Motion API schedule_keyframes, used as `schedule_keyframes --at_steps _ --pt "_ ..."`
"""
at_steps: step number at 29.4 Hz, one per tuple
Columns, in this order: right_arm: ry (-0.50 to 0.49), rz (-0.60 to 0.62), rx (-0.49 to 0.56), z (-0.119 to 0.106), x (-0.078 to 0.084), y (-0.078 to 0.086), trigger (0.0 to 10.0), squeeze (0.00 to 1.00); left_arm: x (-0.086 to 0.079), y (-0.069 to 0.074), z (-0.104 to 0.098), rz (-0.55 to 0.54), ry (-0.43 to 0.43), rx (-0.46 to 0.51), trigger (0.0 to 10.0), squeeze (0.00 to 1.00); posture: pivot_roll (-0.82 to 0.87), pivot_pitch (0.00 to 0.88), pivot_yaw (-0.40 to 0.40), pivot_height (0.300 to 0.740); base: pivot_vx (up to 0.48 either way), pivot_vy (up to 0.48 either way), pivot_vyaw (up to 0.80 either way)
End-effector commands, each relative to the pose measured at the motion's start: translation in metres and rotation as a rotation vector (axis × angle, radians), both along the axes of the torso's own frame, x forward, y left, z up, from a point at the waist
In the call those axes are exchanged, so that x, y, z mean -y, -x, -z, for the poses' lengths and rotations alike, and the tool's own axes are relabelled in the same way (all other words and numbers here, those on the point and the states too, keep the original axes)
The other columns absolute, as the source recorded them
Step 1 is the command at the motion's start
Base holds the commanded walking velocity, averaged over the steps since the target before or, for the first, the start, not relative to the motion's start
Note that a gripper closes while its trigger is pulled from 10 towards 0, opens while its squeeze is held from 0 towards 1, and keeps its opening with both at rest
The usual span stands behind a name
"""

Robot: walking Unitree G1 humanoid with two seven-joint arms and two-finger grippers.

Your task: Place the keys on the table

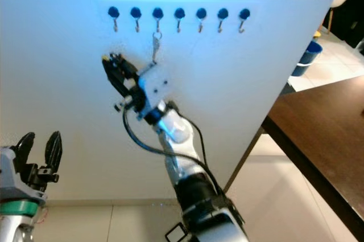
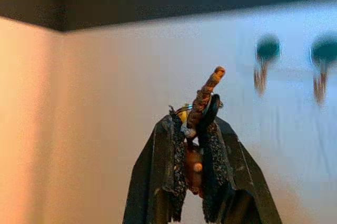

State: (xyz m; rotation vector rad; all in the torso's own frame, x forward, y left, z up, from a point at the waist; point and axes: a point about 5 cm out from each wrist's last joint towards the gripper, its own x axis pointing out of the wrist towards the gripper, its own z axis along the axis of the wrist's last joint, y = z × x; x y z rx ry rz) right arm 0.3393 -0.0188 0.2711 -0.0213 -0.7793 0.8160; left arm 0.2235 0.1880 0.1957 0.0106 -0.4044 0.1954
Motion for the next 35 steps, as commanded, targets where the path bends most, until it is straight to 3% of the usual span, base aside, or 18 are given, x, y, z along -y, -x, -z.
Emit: schedule_keyframes --at_steps 1,3,6,7,8,10,11,12,13,14,16,17,18,19,25,29,35 --pt "-0.004 -0.020 0.004 -0.001 -0.006 0.004 0.0 0.00 0.000 0.002 0.001 0.000 -0.009 -0.004 10.0 0.00 -0.10 0.101 0.090 0.740 0.000 0.000 0.00" --pt "-0.009 -0.011 -0.018 0.004 -0.003 0.005 0.0 0.00 0.000 0.002 0.002 0.002 -0.009 -0.006 10.0 0.00 -0.10 0.096 0.090 0.740 0.000 0.000 0.00" --pt "-0.078 0.168 -0.348 0.066 0.042 0.001 0.0 0.00 0.009 -0.005 0.020 0.044 -0.015 -0.130 10.0 0.00 -0.10 0.064 0.074 0.740 0.000 0.000 0.00" --pt "-0.078 0.168 -0.348 0.066 0.042 0.001 0.0 0.00 0.009 -0.005 0.020 0.044 -0.015 -0.130 10.0 0.00 -0.10 0.064 0.074 0.740 0.000 0.000 0.00" --pt "-0.086 0.218 -0.410 0.079 0.053 0.003 0.0 0.00 0.011 -0.006 0.023 0.045 -0.023 -0.150 10.0 0.00 -0.10 0.064 0.074 0.740 0.000 0.000 0.00" --pt "-0.086 0.218 -0.410 0.079 0.053 0.003 0.0 0.00 0.011 -0.006 0.023 0.045 -0.023 -0.150 10.0 0.00 -0.10 0.064 0.074 0.740 0.000 0.000 0.00" --pt "-0.080 0.302 -0.483 0.101 0.073 0.007 0.0 0.00 0.010 -0.006 0.030 0.018 -0.047 -0.193 10.0 0.00 -0.11 0.042 0.071 0.740 0.000 0.000 0.00" --pt "-0.080 0.302 -0.483 0.101 0.073 0.007 0.0 0.00 0.010 -0.006 0.030 0.018 -0.047 -0.193 10.0 0.00 -0.11 0.042 0.071 0.740 0.000 0.000 0.00" --pt "-0.062 0.387 -0.534 0.121 0.092 0.013 0.0 0.00 0.011 -0.006 0.040 0.000 -0.054 -0.228 10.0 0.00 -0.11 0.032 0.085 0.740 0.000 0.000 0.00" --pt "-0.046 0.440 -0.564 0.132 0.103 0.018 2.0 0.00 0.011 -0.006 0.046 -0.010 -0.057 -0.252 10.0 0.00 -0.12 0.031 0.090 0.740 0.000 0.000 0.00" --pt "-0.046 0.440 -0.564 0.132 0.103 0.018 2.0 0.00 0.011 -0.006 0.046 -0.010 -0.057 -0.252 10.0 0.00 -0.12 0.031 0.090 0.740 0.000 0.000 0.00" --pt "-0.030 0.499 -0.573 0.139 0.112 0.022 8.5 0.00 0.012 -0.007 0.053 -0.015 -0.061 -0.273 10.0 0.00 -0.14 0.020 0.101 0.740 0.000 0.000 0.00" --pt "-0.030 0.499 -0.573 0.139 0.112 0.022 8.5 0.00 0.012 -0.007 0.053 -0.015 -0.061 -0.273 10.0 0.00 -0.14 0.020 0.101 0.740 0.000 0.000 0.00" --pt "-0.023 0.545 -0.564 0.140 0.117 0.023 10.0 0.00 0.013 -0.008 0.057 -0.015 -0.053 -0.287 10.0 0.00 -0.15 0.000 0.111 0.740 0.000 0.000 0.00" --pt "-0.003 0.611 -0.571 0.141 0.123 0.027 10.0 0.00 0.017 -0.014 0.064 -0.015 -0.032 -0.322 10.0 0.00 -0.16 0.000 0.114 0.740 0.000 0.000 0.00" --pt "0.003 0.627 -0.636 0.148 0.122 0.029 10.0 0.00 0.023 -0.018 0.063 0.011 -0.038 -0.314 10.0 0.00 -0.16 0.000 0.119 0.740 0.000 0.000 0.00" --pt "0.019 0.601 -0.618 0.144 0.116 0.028 10.0 0.00 0.030 -0.019 0.060 0.056 -0.058 -0.290 10.0 0.00 -0.16 0.000 0.125 0.740 0.000 0.000 -0.80"
